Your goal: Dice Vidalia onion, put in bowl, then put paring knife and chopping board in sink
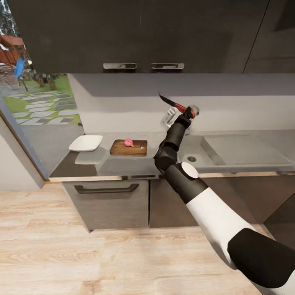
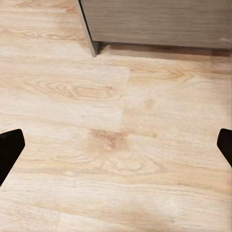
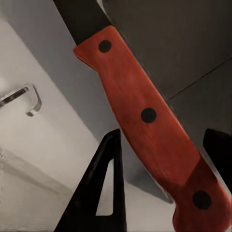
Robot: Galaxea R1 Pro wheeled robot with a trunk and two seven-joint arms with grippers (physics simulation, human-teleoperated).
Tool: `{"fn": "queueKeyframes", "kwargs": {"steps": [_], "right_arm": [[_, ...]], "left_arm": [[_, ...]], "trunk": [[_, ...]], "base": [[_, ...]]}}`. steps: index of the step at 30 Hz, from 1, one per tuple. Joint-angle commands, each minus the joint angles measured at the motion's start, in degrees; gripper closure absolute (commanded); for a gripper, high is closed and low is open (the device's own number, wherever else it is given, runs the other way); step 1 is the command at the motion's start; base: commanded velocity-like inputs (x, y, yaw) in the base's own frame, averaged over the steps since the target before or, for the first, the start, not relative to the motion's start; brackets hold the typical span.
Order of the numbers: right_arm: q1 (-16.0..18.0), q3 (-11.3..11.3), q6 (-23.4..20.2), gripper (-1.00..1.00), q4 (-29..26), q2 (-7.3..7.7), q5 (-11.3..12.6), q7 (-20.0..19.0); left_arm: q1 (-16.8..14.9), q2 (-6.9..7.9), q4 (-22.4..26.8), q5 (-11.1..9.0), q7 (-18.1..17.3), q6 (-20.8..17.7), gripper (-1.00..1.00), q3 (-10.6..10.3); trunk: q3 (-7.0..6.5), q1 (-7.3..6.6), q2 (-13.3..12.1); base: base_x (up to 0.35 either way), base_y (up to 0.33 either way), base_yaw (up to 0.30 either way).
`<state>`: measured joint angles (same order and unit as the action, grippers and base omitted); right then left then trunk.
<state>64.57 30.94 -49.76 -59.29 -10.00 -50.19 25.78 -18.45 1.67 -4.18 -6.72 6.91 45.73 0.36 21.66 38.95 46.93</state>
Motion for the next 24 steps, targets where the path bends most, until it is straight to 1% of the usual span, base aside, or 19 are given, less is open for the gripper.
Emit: {"fn": "queueKeyframes", "kwargs": {"steps": [1,3,4,7,8,9,11,12,14,15,16,18,21,24], "right_arm": [[0.2,0.1,-0.3,1.0,0.4,0.0,0.2,-0.9],[0.4,0.2,-0.4,1.0,0.8,0.0,0.9,-4.8],[0.4,0.2,-0.4,1.0,1.0,0.0,1.3,-8.5],[0.5,0.3,-0.4,1.0,1.1,0.0,1.8,-17.4],[0.5,0.5,-0.4,1.0,1.0,0.0,1.9,-20.2],[0.5,1.5,-0.4,1.0,0.8,0.0,1.9,-21.6],[0.5,3.6,-0.4,1.0,0.6,0.0,2.0,-22.4],[0.5,5.5,-0.2,1.0,0.0,0.0,2.0,-22.7],[0.5,7.2,-0.2,1.0,-0.9,0.0,2.0,-22.6],[0.5,8.6,-0.2,1.0,-1.7,0.0,2.0,-22.5],[0.4,11.0,-0.3,1.0,-3.1,0.0,2.0,-22.4],[0.5,14.3,-0.4,1.0,-4.3,0.0,2.0,-22.0],[0.4,16.7,-0.5,1.0,-5.3,0.0,2.0,-20.5],[0.4,17.6,-0.5,1.0,-6.1,0.0,2.5,-18.6]], "left_arm": [[-0.1,0.0,-0.2,-0.2,-0.1,0.3,-1.0,0.0],[-0.1,-0.03,-0.2,-0.2,-0.1,0.3,-1.0,0.0],[-0.1,-0.06,-0.2,-0.2,-0.1,0.3,-1.0,0.0],[-0.1,-0.46,-0.2,-0.2,-0.1,0.3,-1.0,0.0],[-0.1,-0.53,-0.2,-0.2,-0.1,0.3,-1.0,0.0],[-0.1,-0.57,-0.2,-0.2,-0.1,0.3,-1.0,0.0],[-0.1,-0.6,-0.2,-0.2,-0.1,0.3,-1.0,0.1],[-0.1,-0.61,-0.2,-0.3,-0.1,0.3,-1.0,0.1],[-0.1,-0.6,-0.2,-0.3,-0.1,0.3,-1.0,0.1],[-0.1,-0.57,-0.2,-0.3,-0.1,0.3,-1.0,0.1],[-0.1,-0.55,-0.2,-0.3,-0.1,0.3,-1.0,0.2],[-0.1,-0.49,-0.2,-0.3,-0.1,0.3,-1.0,0.2],[-0.1,-0.46,-0.2,-0.3,-0.1,0.3,-1.0,0.2],[-0.1,-0.39,-0.2,-0.3,-0.1,0.3,-1.0,0.2]], "trunk": [[0.07,0.01,0.1],[0.07,0.01,0.1],[0.07,0.01,0.1],[0.07,0.01,0.1],[0.07,0.01,0.1],[0.07,0.01,0.1],[0.07,0.01,0.1],[0.07,0.01,0.1],[0.07,0.01,0.1],[0.07,0.01,0.1],[0.07,0.01,0.1],[0.07,0.01,0.1],[0.07,0.01,0.1],[0.07,0.01,0.1]], "base": [[0.021,-0.023,0.0],[0.011,-0.012,0.0],[0.004,-0.005,0.0],[0.002,-0.002,0.0],[0.0,0.0,0.0],[0.0,0.0,0.0],[0.0,0.0,0.0],[0.0,0.0,0.0],[0.0,0.0,0.0],[0.0,0.0,0.0],[0.0,0.0,0.0],[0.0,0.0,0.0],[0.027,0.0,0.0],[0.116,0.0,0.0]]}}
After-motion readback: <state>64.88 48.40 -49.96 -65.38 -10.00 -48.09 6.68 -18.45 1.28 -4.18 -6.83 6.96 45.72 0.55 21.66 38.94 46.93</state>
